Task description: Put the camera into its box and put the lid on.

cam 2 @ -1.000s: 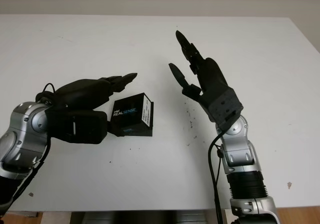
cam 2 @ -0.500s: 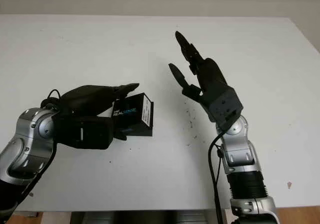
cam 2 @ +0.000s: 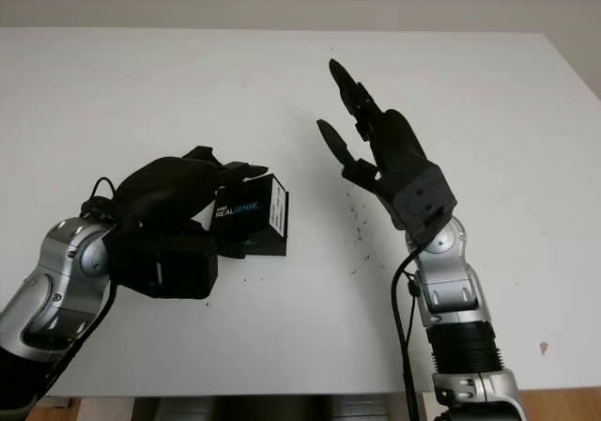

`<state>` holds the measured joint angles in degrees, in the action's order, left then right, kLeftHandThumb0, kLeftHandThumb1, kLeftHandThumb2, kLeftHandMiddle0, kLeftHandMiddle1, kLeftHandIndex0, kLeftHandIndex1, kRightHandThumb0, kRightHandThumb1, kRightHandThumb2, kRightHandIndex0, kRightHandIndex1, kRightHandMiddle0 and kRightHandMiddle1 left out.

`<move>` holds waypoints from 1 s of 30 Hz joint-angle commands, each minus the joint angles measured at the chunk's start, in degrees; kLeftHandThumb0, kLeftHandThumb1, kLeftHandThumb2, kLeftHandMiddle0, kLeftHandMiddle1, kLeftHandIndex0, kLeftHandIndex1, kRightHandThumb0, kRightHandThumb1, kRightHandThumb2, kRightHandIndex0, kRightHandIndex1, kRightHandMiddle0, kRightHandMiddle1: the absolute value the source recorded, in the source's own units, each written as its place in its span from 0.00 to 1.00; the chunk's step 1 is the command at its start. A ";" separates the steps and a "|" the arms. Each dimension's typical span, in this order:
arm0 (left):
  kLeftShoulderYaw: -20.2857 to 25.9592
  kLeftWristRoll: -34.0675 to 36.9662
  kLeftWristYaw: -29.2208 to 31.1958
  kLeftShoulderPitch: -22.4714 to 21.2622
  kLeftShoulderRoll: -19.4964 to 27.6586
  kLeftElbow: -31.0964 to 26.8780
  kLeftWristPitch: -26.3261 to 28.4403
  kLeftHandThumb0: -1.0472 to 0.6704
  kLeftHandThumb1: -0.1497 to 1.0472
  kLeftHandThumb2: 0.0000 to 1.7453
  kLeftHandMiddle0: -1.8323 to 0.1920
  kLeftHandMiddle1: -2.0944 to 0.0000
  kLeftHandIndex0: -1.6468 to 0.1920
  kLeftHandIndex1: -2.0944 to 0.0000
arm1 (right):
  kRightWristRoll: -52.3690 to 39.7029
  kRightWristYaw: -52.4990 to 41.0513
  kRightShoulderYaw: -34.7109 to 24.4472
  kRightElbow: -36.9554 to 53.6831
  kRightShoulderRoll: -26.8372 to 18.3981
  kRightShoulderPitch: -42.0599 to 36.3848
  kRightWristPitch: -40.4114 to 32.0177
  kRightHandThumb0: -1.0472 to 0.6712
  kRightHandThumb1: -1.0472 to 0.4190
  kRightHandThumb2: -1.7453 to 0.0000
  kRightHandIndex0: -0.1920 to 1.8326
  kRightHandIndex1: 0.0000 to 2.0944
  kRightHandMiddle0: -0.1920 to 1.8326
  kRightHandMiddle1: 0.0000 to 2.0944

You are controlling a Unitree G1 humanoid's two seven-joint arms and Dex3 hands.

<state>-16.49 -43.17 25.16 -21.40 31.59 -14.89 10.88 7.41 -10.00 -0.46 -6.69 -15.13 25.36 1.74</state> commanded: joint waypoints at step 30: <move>6.07 6.95 -6.76 -5.92 -1.96 5.68 -5.05 0.44 1.00 0.10 0.75 0.02 0.82 0.15 | 0.51 -1.16 0.54 0.54 -1.04 0.00 1.56 0.21 0.00 0.69 0.15 0.03 0.14 0.02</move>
<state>-12.37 -36.72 18.56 -23.96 30.15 -6.95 5.38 8.03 -11.04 -0.04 -6.75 -15.68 25.35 2.67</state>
